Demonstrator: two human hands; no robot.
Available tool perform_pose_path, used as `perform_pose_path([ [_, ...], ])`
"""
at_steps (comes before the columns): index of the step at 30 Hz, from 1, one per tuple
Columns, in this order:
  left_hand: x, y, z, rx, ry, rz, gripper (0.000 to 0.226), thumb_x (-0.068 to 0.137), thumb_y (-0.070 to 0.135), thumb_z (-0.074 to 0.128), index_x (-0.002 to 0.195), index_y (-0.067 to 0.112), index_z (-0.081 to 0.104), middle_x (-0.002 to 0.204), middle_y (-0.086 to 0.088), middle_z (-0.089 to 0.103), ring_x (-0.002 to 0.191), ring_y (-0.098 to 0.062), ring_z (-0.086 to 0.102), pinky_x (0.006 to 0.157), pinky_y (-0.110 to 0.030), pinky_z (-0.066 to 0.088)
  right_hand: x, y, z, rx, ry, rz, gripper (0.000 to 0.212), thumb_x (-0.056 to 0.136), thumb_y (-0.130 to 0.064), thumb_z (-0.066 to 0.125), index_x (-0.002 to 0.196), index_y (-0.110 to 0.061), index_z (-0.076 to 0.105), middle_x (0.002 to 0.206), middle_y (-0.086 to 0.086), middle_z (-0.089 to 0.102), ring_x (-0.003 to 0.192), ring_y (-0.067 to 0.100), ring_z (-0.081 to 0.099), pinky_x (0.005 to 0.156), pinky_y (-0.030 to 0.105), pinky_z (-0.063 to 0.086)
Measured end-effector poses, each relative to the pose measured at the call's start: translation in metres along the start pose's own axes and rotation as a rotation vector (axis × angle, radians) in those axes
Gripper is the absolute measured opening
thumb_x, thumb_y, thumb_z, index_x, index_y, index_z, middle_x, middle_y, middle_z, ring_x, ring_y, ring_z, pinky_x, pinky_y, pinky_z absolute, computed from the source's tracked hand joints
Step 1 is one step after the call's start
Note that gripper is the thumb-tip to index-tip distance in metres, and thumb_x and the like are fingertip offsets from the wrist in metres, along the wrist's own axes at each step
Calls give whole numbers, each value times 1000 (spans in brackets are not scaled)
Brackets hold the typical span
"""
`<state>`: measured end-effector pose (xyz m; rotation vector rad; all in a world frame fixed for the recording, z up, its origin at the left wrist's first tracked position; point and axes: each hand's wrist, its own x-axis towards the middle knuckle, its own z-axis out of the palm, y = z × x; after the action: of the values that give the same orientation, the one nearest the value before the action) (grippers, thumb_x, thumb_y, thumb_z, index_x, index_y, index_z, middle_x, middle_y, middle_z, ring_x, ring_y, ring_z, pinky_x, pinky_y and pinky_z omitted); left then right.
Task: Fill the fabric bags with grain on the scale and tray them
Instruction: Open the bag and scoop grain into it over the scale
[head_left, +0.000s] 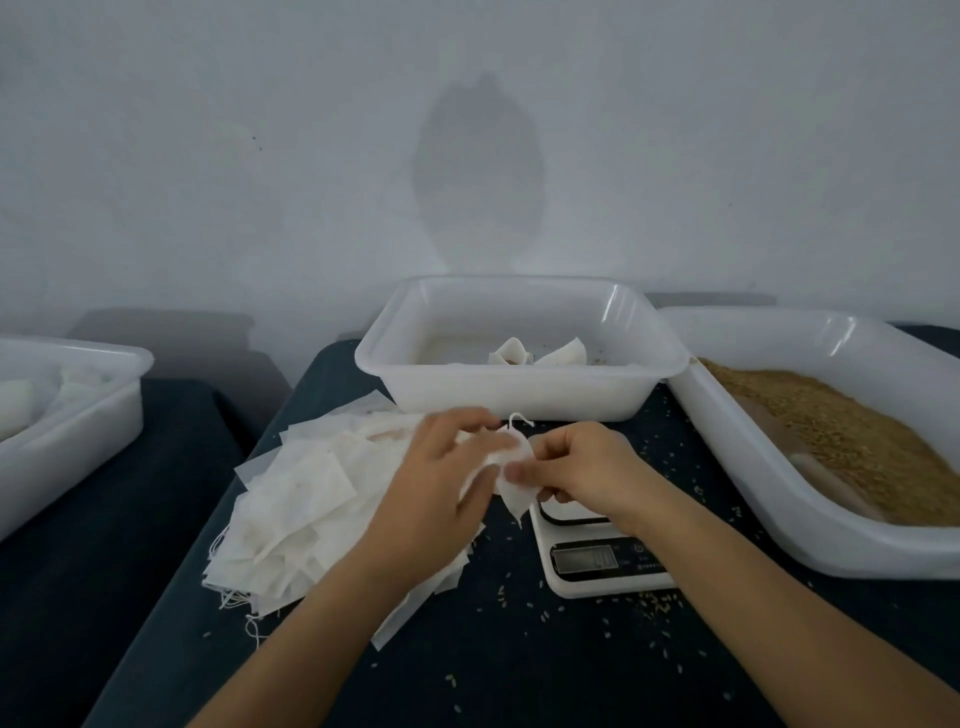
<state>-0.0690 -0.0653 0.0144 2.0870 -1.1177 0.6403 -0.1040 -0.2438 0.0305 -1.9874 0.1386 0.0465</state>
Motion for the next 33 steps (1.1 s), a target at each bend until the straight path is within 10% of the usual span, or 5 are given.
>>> perform_pose_path([
  [7, 7, 2, 0, 55, -293, 36, 19, 81, 9, 66, 99, 13, 69, 110, -3, 59, 100, -11, 50, 91, 3, 20, -12, -1, -7, -118, 2, -87, 39, 77, -36, 78, 76, 1, 65, 63, -2, 61, 56, 1, 54, 53, 14, 42],
  [15, 15, 4, 6, 36, -299, 48, 12, 81, 26, 70, 90, 17, 69, 105, 3, 57, 95, -4, 47, 85, -2, 29, -18, 1, -19, -125, 102, -96, 3, 88, -27, 67, 87, -26, 68, 70, -8, 71, 60, 3, 65, 54, 12, 45],
  [23, 27, 22, 18, -73, -174, 55, 5, 80, 12, 70, 85, 11, 70, 90, 2, 67, 83, -5, 56, 75, -16, 45, -25, -4, -42, -342, 37, -79, 14, 91, -28, 61, 83, -40, 61, 73, -15, 66, 66, -8, 62, 63, 14, 42],
  [28, 39, 23, 23, -81, -132, -36, 5, 81, 10, 70, 86, 12, 70, 80, 7, 67, 81, -4, 54, 71, -11, 42, -45, -8, -111, -281, 194, 21, 15, 89, -48, 58, 90, -36, 68, 73, -16, 71, 64, 0, 67, 60, 20, 47],
  [33, 45, 27, 30, -76, -129, -51, 6, 81, 14, 70, 87, 16, 70, 79, 16, 63, 78, -4, 55, 65, -10, 44, -48, 27, -201, -934, 318, 461, 31, 88, -41, 60, 91, -12, 69, 91, 5, 68, 82, 18, 64, 73, 30, 52],
])
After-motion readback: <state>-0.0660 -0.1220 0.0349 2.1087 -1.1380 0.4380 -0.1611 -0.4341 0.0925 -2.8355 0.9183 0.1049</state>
